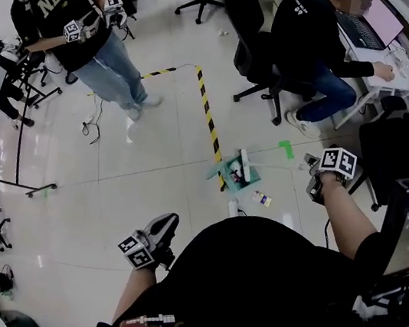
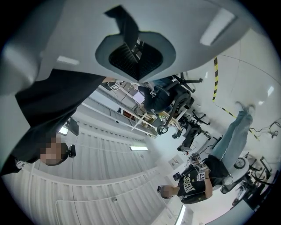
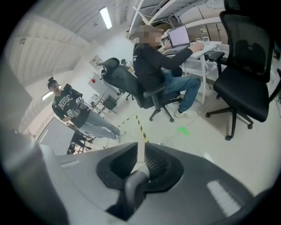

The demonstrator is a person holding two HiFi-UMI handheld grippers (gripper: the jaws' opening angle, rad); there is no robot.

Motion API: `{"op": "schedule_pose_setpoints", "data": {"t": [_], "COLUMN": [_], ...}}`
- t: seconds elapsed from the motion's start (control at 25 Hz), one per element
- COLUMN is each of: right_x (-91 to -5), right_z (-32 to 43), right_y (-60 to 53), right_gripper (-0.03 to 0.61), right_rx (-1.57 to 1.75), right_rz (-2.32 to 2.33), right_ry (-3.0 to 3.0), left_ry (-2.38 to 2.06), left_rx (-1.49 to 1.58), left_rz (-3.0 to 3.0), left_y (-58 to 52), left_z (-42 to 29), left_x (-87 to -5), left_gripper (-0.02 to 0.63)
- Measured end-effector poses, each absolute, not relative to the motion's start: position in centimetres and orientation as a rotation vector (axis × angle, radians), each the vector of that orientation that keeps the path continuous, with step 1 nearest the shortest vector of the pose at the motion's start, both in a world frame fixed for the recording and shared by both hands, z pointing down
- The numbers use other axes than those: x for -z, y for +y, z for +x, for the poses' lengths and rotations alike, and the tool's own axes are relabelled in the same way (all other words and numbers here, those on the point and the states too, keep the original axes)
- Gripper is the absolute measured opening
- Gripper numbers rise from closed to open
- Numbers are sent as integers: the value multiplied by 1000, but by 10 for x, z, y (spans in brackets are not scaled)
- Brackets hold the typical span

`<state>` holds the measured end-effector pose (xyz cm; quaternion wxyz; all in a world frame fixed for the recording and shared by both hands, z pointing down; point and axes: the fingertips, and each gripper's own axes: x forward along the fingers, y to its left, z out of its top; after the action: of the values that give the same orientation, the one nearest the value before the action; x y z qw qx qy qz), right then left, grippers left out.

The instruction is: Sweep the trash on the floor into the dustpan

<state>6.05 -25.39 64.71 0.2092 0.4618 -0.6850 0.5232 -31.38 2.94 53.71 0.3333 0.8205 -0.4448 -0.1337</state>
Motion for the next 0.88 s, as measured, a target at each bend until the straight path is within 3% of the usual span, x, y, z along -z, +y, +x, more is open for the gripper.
{"op": "schedule_pose_setpoints", "data": {"t": [0.44, 0.88], "right_x": [-629, -609], "right_z": [131, 187], "right_y": [-272, -277], "right_gripper": [38, 41], "right_rx": [-1470, -1248], "right_rz": [1407, 1255], "right_ry": [-1911, -2029], "left_ry": [-1137, -1131], "left_rx": [326, 236], "left_rz": [2166, 2209], "left_y": [13, -12], "left_z": [-309, -241], "left_x": [-539, -509], "left_gripper": [-5, -5]}}
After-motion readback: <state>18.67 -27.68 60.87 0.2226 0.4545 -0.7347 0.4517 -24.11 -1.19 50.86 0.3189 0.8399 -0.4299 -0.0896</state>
